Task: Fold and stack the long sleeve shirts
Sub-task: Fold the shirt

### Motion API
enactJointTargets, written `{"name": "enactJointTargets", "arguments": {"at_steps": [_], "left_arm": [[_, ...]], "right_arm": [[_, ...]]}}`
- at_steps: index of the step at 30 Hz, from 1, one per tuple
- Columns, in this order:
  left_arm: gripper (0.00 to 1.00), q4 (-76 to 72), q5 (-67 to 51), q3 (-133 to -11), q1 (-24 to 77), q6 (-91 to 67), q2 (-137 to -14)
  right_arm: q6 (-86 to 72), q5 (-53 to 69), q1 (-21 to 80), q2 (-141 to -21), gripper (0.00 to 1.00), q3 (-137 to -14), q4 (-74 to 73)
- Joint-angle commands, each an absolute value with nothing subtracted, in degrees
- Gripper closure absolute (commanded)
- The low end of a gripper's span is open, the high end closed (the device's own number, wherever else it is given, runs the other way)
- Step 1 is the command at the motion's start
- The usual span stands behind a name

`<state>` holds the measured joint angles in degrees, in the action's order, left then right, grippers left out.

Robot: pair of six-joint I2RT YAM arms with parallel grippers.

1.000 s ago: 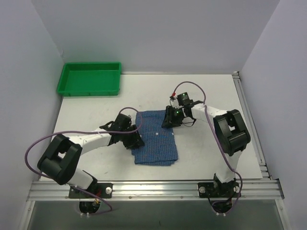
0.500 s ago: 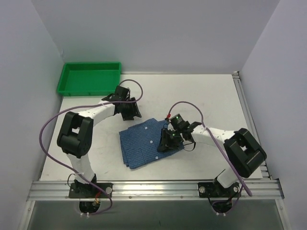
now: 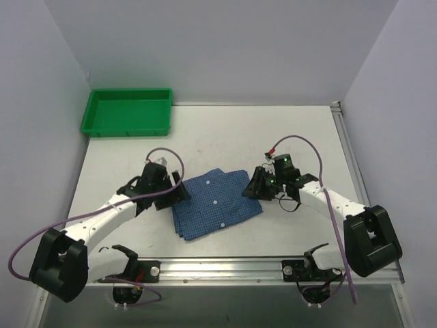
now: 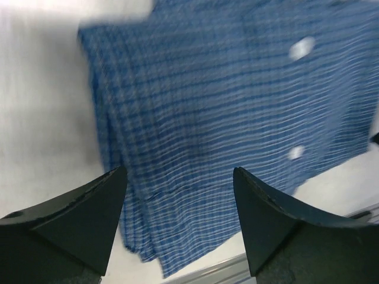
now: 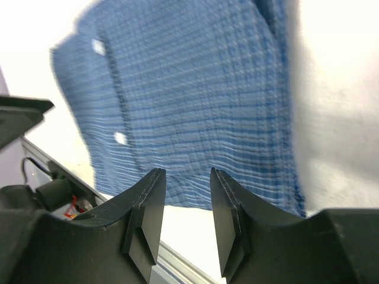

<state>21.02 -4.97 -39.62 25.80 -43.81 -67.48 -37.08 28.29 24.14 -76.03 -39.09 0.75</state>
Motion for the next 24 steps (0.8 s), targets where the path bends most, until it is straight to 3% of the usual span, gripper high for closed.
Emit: {"name": "enactJointTargets", "arguments": {"at_steps": [1,9,10,14,19,24], "left_arm": [[0.19,18.6,-5.0,-32.5,27.9,-50.9,-66.1],[0.39,9.1,-6.6,-24.7,30.3,-55.5,-73.9],[0.58,8.3,-6.9,-24.9,30.0,-55.3,-75.2],[0.79,8.2,-7.6,-30.4,26.6,-52.6,-84.4],[0.82,13.4,-6.3,-45.9,20.2,-46.4,-93.3],[0.74,19.6,-5.4,-57.5,16.0,-41.1,-99.0]], "right_arm": [[-35.4,31.0,22.9,-78.0,0.64,-34.8,2.3],[-35.7,31.1,20.7,-81.8,0.64,-29.9,7.0],[-35.9,31.3,20.7,-82.3,0.64,-29.5,7.5],[-38.8,32.2,20.7,-84.0,0.65,-27.9,11.2],[-45.9,34.0,21.3,-86.7,0.65,-26.5,20.5],[-48.8,33.9,22.6,-88.5,0.65,-29.2,23.6]]}}
